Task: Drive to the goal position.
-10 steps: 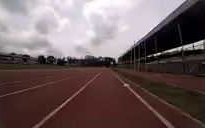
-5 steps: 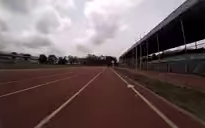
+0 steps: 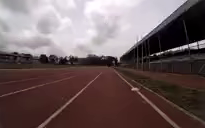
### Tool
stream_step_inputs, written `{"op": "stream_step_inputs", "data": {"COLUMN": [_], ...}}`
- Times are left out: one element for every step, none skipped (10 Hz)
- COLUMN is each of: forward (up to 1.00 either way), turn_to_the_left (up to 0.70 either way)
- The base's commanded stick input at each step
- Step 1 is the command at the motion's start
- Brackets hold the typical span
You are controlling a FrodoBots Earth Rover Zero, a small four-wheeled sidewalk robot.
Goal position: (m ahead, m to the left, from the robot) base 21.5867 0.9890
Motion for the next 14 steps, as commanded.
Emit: {"op": "stream_step_inputs", "data": {"forward": [0.70, 0.70, 0.70, 0.70, 0.70, 0.70, 0.70, 0.70, 0.70, 0.70, 0.70, 0.70, 0.70, 0.70], "turn_to_the_left": [0.00, 0.00, 0.00, 0.00, 0.00, 0.00, 0.00, 0.00, 0.00, 0.00, 0.00, 0.00, 0.00, 0.00]}}
